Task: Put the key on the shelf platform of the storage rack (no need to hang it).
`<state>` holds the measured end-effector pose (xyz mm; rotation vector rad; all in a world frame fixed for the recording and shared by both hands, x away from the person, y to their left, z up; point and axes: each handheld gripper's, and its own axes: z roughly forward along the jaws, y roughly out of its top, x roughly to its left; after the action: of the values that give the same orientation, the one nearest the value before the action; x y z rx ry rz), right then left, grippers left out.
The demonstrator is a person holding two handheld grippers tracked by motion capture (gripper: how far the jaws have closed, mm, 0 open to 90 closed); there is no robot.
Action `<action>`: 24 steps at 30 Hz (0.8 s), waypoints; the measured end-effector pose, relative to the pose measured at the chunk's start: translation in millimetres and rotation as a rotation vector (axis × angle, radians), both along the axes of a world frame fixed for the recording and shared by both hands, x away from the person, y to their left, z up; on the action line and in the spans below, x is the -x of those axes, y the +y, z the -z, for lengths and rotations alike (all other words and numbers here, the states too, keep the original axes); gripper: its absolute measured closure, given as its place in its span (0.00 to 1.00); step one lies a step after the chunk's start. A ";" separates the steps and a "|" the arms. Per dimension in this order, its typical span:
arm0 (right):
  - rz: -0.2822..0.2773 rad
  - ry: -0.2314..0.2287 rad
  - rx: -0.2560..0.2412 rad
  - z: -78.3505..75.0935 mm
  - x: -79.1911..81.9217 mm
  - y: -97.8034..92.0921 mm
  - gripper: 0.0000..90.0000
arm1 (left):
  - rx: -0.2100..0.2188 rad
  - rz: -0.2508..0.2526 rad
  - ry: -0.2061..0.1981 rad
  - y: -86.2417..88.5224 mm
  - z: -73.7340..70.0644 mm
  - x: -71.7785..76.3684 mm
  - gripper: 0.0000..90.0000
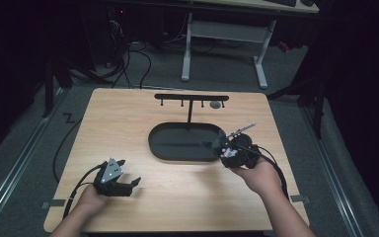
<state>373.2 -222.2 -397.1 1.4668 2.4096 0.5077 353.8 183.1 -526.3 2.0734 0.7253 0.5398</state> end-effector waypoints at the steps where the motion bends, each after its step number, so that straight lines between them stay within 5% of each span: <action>1: 0.001 0.003 0.002 0.2 -1.2 0.9 0.53 | 0.000 0.000 0.000 0.0 0.0 0.0 0.17; 24: 0.002 -0.014 -0.018 11.5 -44.6 28.6 0.53 | 0.001 0.001 0.000 0.0 0.0 0.0 0.17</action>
<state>417.8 -193.5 -408.6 1.4685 2.3984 0.5391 353.8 183.1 -526.3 2.0725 0.7248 0.5381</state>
